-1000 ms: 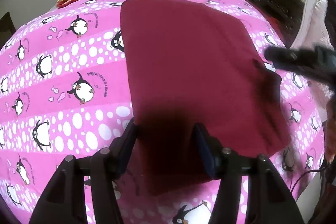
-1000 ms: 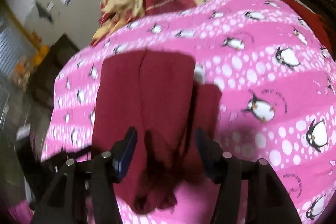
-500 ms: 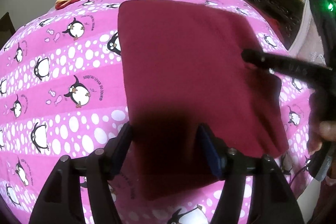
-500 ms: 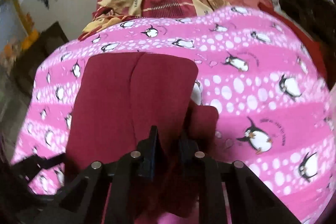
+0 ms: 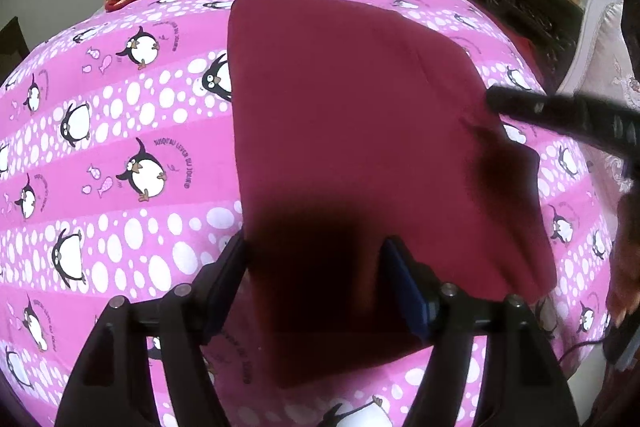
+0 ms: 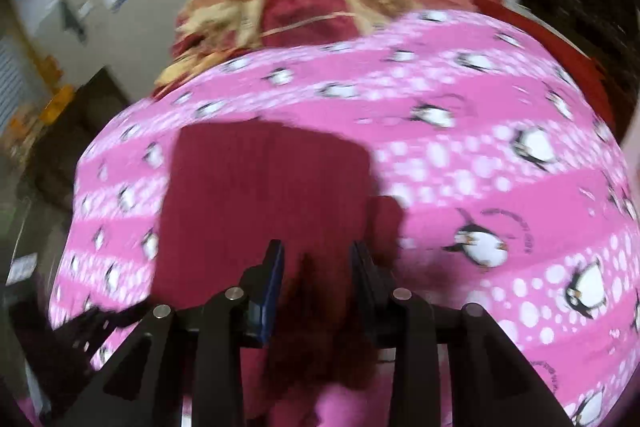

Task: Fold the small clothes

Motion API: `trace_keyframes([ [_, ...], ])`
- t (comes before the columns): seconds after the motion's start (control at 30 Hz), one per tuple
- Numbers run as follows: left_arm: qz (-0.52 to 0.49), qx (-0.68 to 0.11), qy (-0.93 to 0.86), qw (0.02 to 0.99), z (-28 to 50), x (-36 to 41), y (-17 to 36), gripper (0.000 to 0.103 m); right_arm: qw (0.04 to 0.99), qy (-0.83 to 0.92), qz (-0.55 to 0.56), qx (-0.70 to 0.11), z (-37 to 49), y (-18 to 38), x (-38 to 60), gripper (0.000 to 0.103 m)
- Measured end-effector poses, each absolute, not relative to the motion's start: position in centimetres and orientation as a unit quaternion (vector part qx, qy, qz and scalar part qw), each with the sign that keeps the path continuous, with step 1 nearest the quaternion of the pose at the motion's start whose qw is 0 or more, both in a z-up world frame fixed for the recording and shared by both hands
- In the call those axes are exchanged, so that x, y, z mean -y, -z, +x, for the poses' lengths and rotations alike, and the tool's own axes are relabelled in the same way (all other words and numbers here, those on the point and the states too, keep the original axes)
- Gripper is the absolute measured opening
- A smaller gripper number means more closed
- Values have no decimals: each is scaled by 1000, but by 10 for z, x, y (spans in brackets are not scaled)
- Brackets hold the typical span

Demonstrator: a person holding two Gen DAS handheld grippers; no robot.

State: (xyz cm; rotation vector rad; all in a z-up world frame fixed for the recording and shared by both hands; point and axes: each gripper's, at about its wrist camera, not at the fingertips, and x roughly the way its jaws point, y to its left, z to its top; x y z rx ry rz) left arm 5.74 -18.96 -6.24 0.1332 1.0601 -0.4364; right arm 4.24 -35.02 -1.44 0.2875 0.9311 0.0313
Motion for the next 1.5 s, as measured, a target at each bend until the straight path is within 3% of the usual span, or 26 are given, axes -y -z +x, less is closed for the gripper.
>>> trace_keyframes([
  [0.13, 64, -502, 208, 837, 58, 191, 63, 72, 874, 21, 65, -481, 44, 46, 333, 34],
  [0.47, 63, -504, 205, 837, 60, 191, 65, 73, 882, 9, 63, -467, 12, 21, 328, 36],
  [0.7, 67, -504, 210, 835, 57, 190, 64, 75, 864, 5, 109, -492, 11, 48, 342, 37],
  [0.73, 60, -507, 215, 833, 59, 188, 63, 75, 867, 2, 113, -486, 11, 45, 344, 40],
  [0.87, 19, -507, 235, 829, 67, 174, 55, 78, 871, -3, 191, -454, 8, 43, 366, 80],
  [0.9, 7, -503, 240, 830, 70, 169, 52, 84, 868, -5, 206, -452, 9, 44, 370, 83],
  [1.1, -70, -500, 256, 824, 94, 150, 50, 87, 855, -11, 266, -445, 24, 60, 397, 87],
  [1.33, -83, -523, 282, 800, 114, 154, 75, 87, 838, -74, 308, -444, 46, 82, 402, 92],
  [1.5, -118, -544, 297, 776, 126, 156, 93, 91, 848, -92, 281, -441, 59, 89, 387, 92],
])
